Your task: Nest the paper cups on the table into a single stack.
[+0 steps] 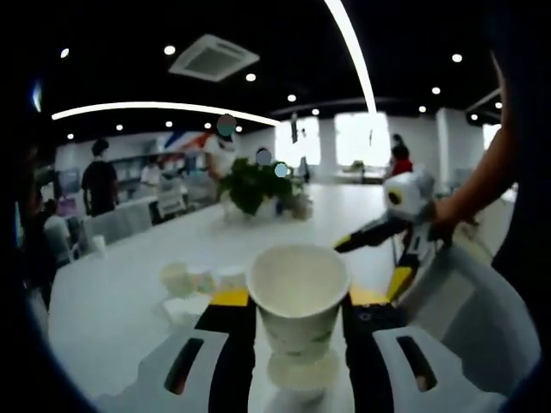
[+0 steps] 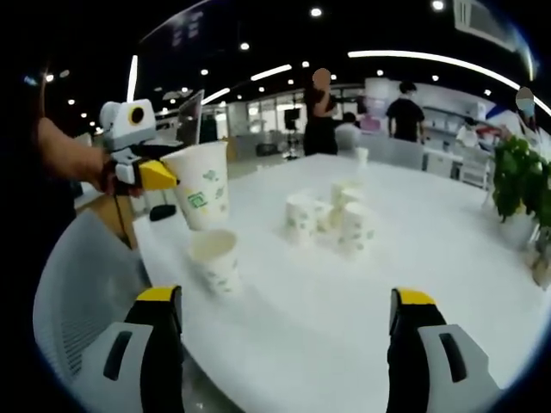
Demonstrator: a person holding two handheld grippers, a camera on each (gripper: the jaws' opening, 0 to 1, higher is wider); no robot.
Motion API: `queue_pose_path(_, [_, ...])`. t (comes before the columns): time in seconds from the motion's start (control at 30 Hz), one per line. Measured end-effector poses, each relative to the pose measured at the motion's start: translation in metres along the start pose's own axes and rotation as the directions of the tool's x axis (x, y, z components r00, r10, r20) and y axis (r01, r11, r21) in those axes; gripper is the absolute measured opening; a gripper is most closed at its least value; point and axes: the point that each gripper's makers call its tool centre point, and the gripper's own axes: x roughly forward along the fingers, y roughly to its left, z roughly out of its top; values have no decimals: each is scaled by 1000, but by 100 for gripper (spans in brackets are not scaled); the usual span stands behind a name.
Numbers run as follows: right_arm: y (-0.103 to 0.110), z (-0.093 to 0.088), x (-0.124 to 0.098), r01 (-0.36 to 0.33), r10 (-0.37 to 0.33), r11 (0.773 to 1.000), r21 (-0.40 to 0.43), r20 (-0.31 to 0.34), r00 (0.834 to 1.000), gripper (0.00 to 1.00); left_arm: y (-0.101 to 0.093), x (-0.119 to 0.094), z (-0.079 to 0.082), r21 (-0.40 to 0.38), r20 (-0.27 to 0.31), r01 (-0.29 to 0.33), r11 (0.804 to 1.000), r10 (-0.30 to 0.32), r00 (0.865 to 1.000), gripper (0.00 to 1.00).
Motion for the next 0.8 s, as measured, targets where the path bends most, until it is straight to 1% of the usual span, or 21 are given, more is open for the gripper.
queue_pose_path(0.1, [1,1,1,4,-4,1000,3,2,1000,99,1,2,-3,-4,0,-2,1000,2,1000,37])
queue_pose_path(0.27, [3,4,-2,8,-8,1000,3,11,1000,99,-3,5,-13,7,-11,0,1000,0,1000,37])
queue_pose_path(0.33, [3,4,-2,8,-8,1000,4,10,1000,99,-3,7,-18,10,-15,-11,1000,12,1000,37])
queue_pose_path(0.5, [4,-3,-7,9,-9,1000,7,2,1000,99,-7,10,-29,6,-25,-12,1000,12,1000,37])
queue_pose_path(0.7, [5,-7,-12,12,-12,1000,11,1,1000,99,-8,7,-42,-15,-45,-22,1000,21,999,37])
queue_pose_path(0.8, [6,-9,-13,12,-12,1000,13,0,1000,99,-14,4,-46,-20,-51,-22,1000,21,998,37])
